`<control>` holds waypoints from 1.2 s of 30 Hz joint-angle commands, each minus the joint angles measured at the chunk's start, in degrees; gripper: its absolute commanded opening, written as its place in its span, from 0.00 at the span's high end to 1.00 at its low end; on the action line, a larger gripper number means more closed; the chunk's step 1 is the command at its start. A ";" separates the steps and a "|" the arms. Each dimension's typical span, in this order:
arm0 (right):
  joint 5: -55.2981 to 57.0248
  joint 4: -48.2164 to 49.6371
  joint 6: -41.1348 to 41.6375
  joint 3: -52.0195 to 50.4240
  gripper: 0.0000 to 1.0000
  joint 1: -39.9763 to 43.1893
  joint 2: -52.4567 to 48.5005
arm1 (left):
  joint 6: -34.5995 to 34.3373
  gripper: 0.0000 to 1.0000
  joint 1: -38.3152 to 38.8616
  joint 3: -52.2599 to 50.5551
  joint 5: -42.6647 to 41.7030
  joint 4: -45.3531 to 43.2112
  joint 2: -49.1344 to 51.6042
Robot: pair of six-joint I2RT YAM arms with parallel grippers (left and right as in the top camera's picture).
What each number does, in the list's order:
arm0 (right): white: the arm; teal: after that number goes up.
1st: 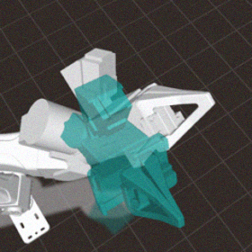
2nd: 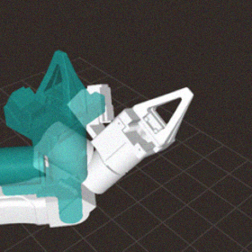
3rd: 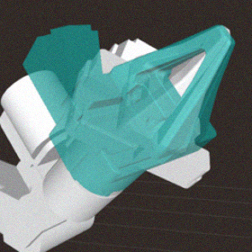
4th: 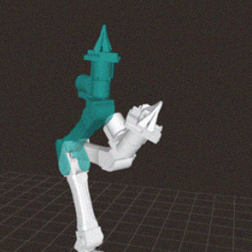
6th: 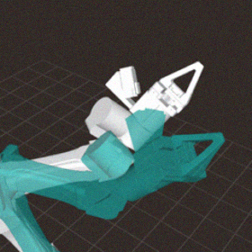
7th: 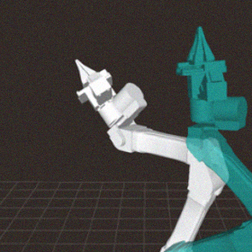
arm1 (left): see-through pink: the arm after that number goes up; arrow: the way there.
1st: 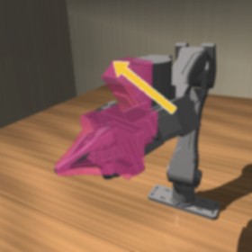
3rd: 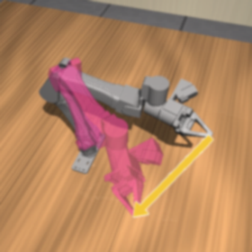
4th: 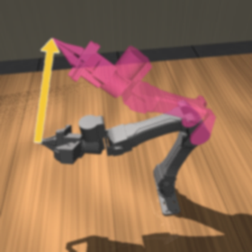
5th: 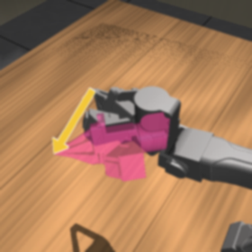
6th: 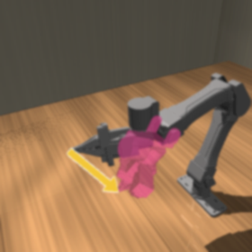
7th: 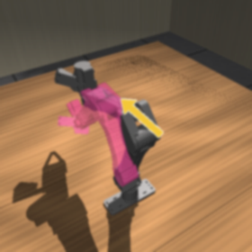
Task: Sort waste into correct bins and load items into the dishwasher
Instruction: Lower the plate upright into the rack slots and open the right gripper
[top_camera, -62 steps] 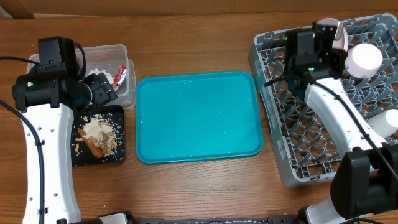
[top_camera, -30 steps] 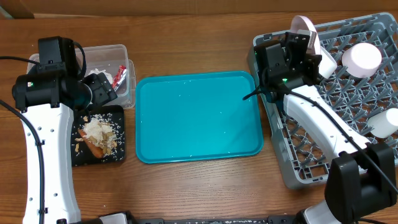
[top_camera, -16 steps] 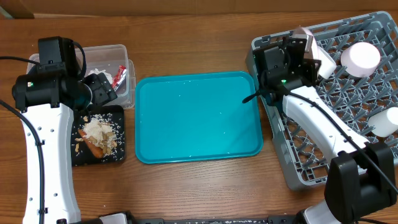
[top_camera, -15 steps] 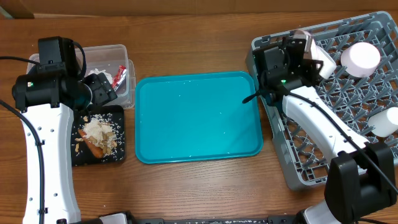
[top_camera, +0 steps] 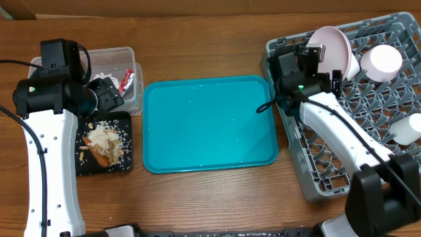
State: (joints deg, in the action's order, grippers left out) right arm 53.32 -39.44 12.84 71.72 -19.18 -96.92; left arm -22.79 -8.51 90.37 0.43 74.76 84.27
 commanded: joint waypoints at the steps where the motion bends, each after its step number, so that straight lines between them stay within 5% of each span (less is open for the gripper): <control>1: -9.68 -1.84 1.14 -0.09 0.00 0.63 5.84 | -0.37 0.18 -0.09 0.07 -0.42 -0.02 -0.15; 3: -12.20 -3.80 1.14 -0.09 0.09 1.68 6.49 | -0.37 0.18 -0.09 0.07 -0.44 0.04 -0.15; 7: -19.26 -9.03 2.08 -0.11 0.55 4.59 6.43 | -0.39 0.18 -0.09 0.07 -0.44 0.13 -0.15; 8: -21.99 -10.34 2.64 -0.11 0.59 5.42 6.43 | -0.37 0.18 -0.09 0.07 -0.44 0.15 -0.15; 26: -59.01 -18.21 -2.45 -0.59 0.67 9.40 6.38 | -0.39 0.18 -0.09 0.07 -0.44 0.42 -0.15; 36: -60.33 -17.73 -2.36 -1.31 0.67 9.40 6.36 | -0.39 0.18 -0.04 0.07 -0.26 0.59 -0.15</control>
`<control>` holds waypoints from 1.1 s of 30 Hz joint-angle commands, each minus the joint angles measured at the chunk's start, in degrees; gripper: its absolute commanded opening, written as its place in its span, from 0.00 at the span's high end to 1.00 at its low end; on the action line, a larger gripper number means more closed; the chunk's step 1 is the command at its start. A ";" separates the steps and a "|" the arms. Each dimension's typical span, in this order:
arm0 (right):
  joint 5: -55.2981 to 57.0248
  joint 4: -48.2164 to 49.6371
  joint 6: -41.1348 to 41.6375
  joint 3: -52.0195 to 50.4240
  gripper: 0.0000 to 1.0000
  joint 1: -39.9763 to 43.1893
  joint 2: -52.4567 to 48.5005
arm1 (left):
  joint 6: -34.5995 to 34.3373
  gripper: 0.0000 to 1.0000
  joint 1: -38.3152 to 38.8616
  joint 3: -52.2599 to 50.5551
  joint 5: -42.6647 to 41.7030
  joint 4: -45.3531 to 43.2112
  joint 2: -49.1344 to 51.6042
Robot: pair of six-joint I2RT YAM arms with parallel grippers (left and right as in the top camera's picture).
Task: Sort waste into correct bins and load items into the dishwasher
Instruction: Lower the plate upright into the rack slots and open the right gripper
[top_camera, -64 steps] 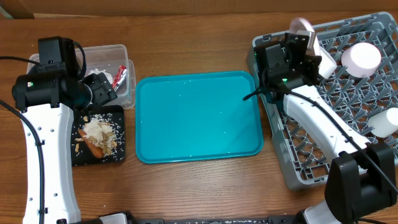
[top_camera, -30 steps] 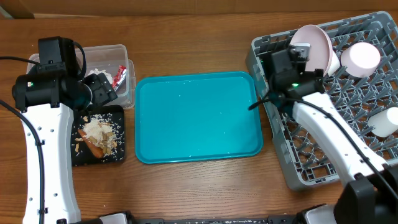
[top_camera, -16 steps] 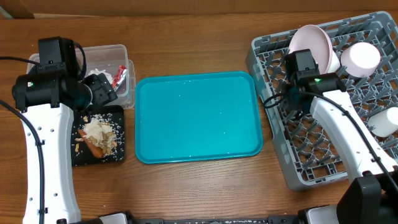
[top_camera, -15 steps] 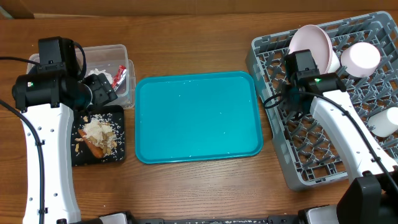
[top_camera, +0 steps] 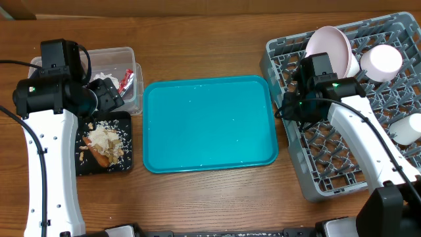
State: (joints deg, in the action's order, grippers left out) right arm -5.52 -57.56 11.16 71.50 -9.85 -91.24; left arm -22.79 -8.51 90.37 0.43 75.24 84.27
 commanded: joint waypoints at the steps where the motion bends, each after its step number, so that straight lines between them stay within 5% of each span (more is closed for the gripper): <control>1: -0.90 0.28 -0.68 -1.40 0.67 0.07 0.68 | -0.39 0.18 -0.04 0.07 -0.26 0.11 -0.15; 12: 5.55 4.26 -0.48 -7.13 0.65 0.04 0.68 | -0.39 0.18 -0.04 0.07 -0.26 0.15 -0.15; 21: 3.43 9.25 -0.50 -7.13 0.85 0.07 0.68 | -0.42 0.18 -0.04 0.07 -0.28 -0.04 -0.15; 33: 0.87 14.36 -0.48 -7.13 0.89 0.07 0.68 | -0.42 0.18 -0.04 0.07 -0.28 -0.07 -0.15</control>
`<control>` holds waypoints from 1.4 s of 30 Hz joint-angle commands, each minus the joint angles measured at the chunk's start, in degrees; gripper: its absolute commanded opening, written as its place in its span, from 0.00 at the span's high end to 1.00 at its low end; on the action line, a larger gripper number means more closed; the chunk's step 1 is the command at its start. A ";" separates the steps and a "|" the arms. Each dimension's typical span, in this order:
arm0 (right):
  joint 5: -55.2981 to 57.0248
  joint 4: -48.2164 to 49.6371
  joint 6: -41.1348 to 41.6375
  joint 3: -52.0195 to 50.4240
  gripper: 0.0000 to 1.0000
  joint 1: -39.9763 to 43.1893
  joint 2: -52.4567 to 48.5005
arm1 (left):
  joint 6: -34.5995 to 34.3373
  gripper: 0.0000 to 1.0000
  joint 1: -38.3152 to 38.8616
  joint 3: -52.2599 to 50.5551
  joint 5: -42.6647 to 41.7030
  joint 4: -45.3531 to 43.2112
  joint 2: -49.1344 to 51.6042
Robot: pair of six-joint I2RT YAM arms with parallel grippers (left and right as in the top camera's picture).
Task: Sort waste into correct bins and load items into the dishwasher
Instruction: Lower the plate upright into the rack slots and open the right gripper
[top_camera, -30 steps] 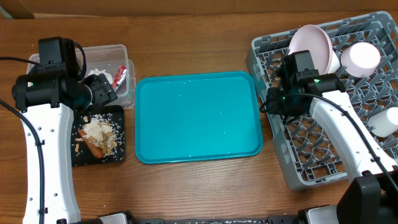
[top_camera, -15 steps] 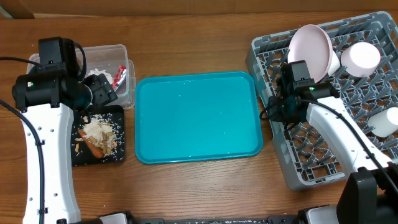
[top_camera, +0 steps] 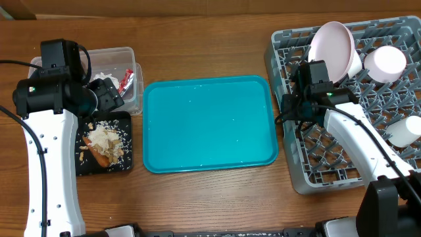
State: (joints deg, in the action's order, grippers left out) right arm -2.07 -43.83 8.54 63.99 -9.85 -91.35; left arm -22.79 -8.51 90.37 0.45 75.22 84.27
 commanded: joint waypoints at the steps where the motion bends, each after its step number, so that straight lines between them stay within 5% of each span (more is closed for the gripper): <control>1: -2.58 0.48 2.14 0.39 0.88 0.07 0.79 | -0.42 0.18 -0.04 0.07 -0.28 -0.04 -0.15; 2: -2.60 0.46 2.14 0.39 0.79 0.07 0.79 | -0.42 0.18 -0.04 0.07 -0.28 -0.07 -0.15; 4: -2.47 0.55 2.05 0.59 0.44 0.07 0.81 | -0.39 0.18 -0.04 0.07 -0.28 -0.04 -0.15; 5: -2.27 0.57 1.92 0.76 0.41 0.07 0.81 | -0.39 0.18 -0.04 0.07 -0.28 -0.04 -0.15; 17: 24.92 0.79 1.99 14.56 0.37 0.70 2.54 | -0.39 0.18 -0.04 0.07 -0.28 -0.07 -0.15; 25: 30.51 11.15 2.16 16.02 0.59 8.55 2.51 | -0.39 0.18 -0.04 0.07 -0.26 -0.11 -0.15; 34: 13.38 16.50 3.52 16.00 0.92 21.29 0.04 | -0.39 0.18 -0.04 0.07 -0.28 -0.07 -0.15; 42: 2.25 16.52 4.17 16.00 0.93 23.80 -5.22 | -0.39 0.18 -0.04 0.07 -0.31 -0.07 -0.15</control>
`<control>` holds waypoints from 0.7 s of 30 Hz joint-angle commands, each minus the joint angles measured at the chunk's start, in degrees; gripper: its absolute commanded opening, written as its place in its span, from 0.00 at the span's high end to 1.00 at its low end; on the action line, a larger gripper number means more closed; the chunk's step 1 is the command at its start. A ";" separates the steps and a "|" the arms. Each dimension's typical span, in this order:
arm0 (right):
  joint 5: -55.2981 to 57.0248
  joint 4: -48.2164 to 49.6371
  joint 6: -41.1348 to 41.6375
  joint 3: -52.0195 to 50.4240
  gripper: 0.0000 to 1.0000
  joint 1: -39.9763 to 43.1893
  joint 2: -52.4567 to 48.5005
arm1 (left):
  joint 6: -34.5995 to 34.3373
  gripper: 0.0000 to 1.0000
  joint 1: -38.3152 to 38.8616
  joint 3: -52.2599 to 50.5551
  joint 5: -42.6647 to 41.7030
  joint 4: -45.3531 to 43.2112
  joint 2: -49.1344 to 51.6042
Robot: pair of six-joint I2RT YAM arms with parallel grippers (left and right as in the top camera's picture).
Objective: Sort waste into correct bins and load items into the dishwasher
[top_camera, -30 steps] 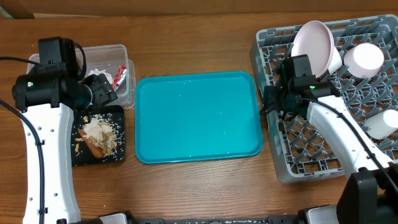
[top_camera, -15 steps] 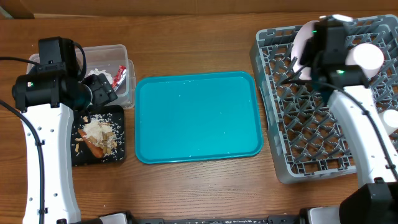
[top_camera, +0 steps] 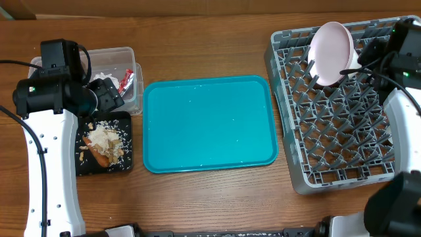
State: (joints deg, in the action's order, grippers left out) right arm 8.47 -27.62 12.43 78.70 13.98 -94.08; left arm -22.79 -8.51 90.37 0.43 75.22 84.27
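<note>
A grey dish rack (top_camera: 329, 131) fills the right of the overhead view, with a pink plate (top_camera: 331, 43) standing on edge at its back. My right gripper (top_camera: 370, 51) is beside that plate near the rack's back right corner, and its fingers cannot be made out. The right arm covers the rack's right side, so no cups show there. My left gripper (top_camera: 108, 92) hangs over the near edge of a clear bin (top_camera: 128, 56) holding wrappers, its jaws unclear. A black tray (top_camera: 125, 125) below it carries food scraps (top_camera: 102, 143).
A teal tray (top_camera: 210, 125) lies bare in the middle of the wooden table. A red wrapper (top_camera: 127, 80) lies in the clear bin. The left arm runs down the table's left side.
My right arm has moved from the rack's left part to its far right edge, now covering the white cups seen before. The left arm, bins and teal tray are unchanged.
My right gripper first sat at the rack's back left corner by the pink plate, then a little further in. By the third moment the rack had shifted slightly right and the plate stood more upright. Now the arm is at the rack's right. The left arm never moved.
</note>
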 commanded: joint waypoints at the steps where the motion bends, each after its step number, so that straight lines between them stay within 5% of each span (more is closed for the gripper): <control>1: -10.86 0.31 -0.76 1.29 0.93 -0.09 -3.26 | -0.39 0.18 -0.04 0.07 -0.26 -0.07 -0.15; 7: -26.18 -1.55 -9.31 1.27 0.93 -0.46 -4.76 | -0.39 0.18 -0.04 0.07 -0.26 -0.04 -0.15; 21: -32.20 -7.54 -14.32 1.29 0.93 -0.46 -4.20 | -0.39 0.18 -0.04 0.07 -0.26 -0.04 -0.15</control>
State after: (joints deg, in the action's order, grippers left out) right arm -21.89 -34.65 -0.30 78.70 13.74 -99.07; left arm -22.79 -8.51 90.37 0.43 75.22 84.27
